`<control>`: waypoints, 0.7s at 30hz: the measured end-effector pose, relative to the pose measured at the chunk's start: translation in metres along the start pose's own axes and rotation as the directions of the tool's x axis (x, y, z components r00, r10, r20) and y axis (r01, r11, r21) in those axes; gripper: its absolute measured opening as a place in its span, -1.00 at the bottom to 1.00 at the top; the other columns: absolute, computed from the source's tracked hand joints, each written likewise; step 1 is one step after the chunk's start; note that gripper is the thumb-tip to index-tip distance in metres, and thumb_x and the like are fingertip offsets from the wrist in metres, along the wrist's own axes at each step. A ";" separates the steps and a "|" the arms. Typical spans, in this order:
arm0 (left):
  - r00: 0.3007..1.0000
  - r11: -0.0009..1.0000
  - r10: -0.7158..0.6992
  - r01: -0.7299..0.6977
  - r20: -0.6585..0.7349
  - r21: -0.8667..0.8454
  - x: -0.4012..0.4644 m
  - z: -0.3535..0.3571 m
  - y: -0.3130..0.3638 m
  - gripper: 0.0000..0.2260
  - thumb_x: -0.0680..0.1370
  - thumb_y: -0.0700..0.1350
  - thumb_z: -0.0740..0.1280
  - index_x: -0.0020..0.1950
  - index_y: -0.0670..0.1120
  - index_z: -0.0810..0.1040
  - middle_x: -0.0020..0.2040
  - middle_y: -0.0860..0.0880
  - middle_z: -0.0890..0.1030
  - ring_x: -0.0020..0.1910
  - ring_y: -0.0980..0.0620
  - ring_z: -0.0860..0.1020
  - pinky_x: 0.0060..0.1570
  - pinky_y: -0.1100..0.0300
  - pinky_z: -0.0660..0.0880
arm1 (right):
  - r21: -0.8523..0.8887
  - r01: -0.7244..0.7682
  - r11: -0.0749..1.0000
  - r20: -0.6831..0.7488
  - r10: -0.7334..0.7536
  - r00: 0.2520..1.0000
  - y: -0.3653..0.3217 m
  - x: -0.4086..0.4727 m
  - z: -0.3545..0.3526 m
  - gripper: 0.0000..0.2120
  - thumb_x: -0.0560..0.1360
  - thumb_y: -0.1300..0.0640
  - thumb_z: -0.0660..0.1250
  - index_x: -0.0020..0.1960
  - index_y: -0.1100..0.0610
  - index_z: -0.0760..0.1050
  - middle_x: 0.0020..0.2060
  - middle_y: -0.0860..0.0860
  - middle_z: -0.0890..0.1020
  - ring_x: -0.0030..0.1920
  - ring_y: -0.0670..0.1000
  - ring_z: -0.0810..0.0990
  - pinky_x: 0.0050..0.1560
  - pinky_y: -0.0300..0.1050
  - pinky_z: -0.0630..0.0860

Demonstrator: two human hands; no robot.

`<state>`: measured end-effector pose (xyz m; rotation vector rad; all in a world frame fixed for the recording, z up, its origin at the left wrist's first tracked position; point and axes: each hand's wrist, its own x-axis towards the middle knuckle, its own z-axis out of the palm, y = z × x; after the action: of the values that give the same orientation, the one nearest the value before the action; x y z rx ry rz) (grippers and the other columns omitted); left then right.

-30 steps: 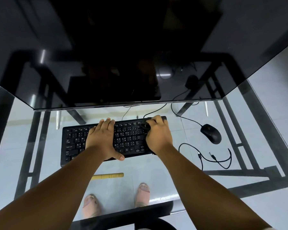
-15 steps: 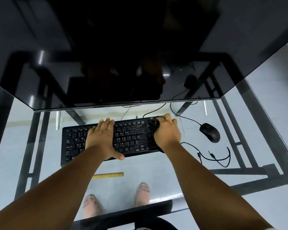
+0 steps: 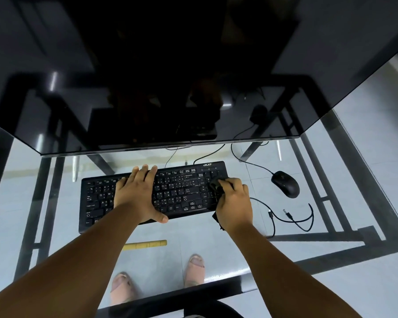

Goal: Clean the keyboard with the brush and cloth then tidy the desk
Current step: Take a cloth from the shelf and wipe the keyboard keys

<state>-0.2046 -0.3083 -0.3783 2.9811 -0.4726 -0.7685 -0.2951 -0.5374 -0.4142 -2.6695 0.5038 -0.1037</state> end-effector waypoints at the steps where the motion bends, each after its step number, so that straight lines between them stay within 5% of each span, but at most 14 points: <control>1: 1.000 1.000 0.000 0.000 0.001 0.003 0.000 0.000 0.001 0.31 0.11 0.42 0.51 0.59 0.04 -0.23 0.61 0.01 -0.14 0.58 -0.04 -0.14 0.52 -0.08 -0.03 | -0.001 0.027 1.000 0.005 -0.027 1.000 0.003 -0.002 -0.001 -0.54 0.44 0.35 0.20 0.29 0.11 0.52 0.20 0.04 0.49 0.09 0.13 0.43 -0.05 -0.03 0.56; 11: 1.000 1.000 -0.012 0.011 0.017 0.010 0.002 -0.005 0.005 0.31 0.12 0.38 0.54 0.59 0.03 -0.22 0.61 0.02 -0.14 0.58 -0.04 -0.14 0.52 -0.10 -0.03 | -0.007 0.063 0.998 0.052 -0.062 0.997 -0.010 0.068 -0.003 -0.56 0.50 0.31 0.17 0.35 0.14 0.48 0.27 0.06 0.46 0.19 0.15 0.38 0.19 -0.03 0.48; 21: 0.999 0.999 -0.034 0.034 0.016 0.029 0.000 -0.009 0.011 0.29 0.12 0.36 0.55 0.59 0.03 -0.19 0.61 0.02 -0.10 0.59 -0.03 -0.12 0.50 -0.11 0.01 | 0.057 0.150 0.987 -0.068 -0.146 0.987 0.036 -0.008 -0.006 -0.56 0.40 0.38 0.25 0.22 0.10 0.59 0.17 0.01 0.56 0.02 0.10 0.45 -0.05 -0.07 0.57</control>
<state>-0.2033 -0.3187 -0.3689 3.0189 -0.4386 -0.7969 -0.3149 -0.5670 -0.4235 -2.6464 0.3156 -0.2442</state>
